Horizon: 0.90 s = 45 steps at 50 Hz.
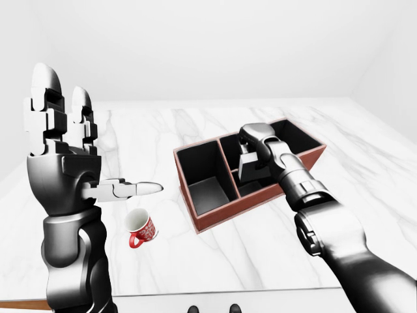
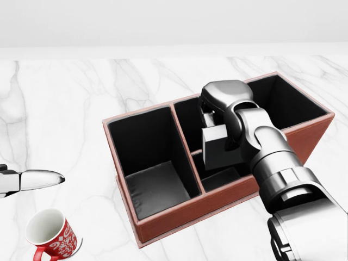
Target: Pick up the book and place it in the back compartment of the caddy.
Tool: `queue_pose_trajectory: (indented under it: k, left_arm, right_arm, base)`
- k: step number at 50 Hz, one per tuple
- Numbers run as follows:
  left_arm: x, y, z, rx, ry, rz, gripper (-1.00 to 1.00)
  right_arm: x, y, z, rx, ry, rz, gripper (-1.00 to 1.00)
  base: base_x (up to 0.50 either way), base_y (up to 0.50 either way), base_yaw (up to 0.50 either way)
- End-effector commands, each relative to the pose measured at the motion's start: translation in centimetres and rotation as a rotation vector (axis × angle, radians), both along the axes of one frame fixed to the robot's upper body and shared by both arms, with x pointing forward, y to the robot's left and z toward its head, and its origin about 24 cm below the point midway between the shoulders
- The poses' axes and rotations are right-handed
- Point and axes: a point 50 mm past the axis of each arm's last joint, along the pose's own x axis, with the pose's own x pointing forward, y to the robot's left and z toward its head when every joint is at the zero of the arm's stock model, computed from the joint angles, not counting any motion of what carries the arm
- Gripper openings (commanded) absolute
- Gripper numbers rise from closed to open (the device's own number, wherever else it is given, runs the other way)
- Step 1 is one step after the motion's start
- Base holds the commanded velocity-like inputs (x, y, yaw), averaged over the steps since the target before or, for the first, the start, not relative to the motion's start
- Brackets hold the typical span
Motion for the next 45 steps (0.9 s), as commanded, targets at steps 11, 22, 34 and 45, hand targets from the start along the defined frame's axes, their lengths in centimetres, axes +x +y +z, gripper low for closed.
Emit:
queue_pose_trajectory:
  k: [11,22,34,45]
  left_arm:
    - [0.03,0.05,0.04,0.001,-0.001,0.003,1.00]
    - [0.00,0.00,0.05,0.001,-0.002,0.002,1.00]
    - [-0.03,0.06,0.11,0.000,-0.005,0.003,1.00]
    - [0.03,0.05,-0.02,0.000,0.002,0.002,1.00]
  right_arm:
    - [0.00,0.13,0.06,0.020,-0.047,-0.003,-1.00]
    - [-0.08,0.07,-0.33,0.018,-0.051,-0.007,-1.00]
    - [-0.11,0.10,-0.39,0.005,-0.098,-0.006,-1.00]
    - [-0.12,0.29,-0.39,0.004,-0.110,-0.002,-1.00]
  base:
    - [0.00,0.00,0.00]
    - [0.00,0.00,0.00]
    - [0.00,0.00,0.00]
    - [0.00,0.00,0.00]
